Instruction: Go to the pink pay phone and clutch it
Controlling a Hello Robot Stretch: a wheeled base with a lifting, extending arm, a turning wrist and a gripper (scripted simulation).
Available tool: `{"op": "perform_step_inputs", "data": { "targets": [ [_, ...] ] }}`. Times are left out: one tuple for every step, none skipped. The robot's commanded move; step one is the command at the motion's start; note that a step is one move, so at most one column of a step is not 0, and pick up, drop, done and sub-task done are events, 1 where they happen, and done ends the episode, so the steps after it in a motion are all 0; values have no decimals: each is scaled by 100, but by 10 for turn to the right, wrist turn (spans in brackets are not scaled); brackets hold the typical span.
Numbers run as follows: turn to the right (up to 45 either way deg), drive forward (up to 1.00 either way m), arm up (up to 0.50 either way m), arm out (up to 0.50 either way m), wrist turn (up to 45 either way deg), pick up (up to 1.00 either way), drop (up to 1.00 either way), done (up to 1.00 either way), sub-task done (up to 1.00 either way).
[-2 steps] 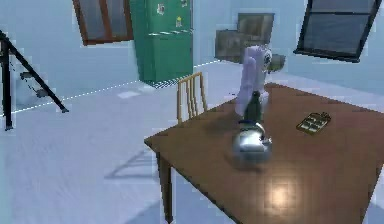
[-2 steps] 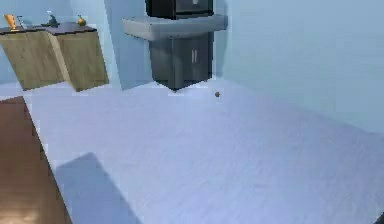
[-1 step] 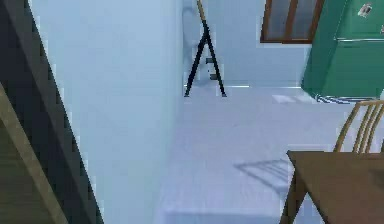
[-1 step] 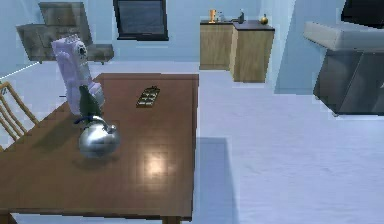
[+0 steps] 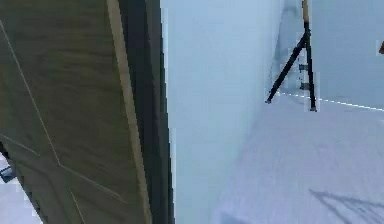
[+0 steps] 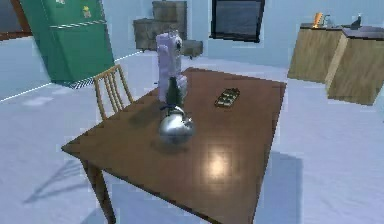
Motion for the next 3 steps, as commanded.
{"op": "perform_step_inputs", "data": {
  "targets": [
    [360,0,0,0,0,0,0,0,0],
    [0,100,0,0,0,0,0,0,0],
    [240,0,0,0,0,0,0,0,0]
  ]
}}
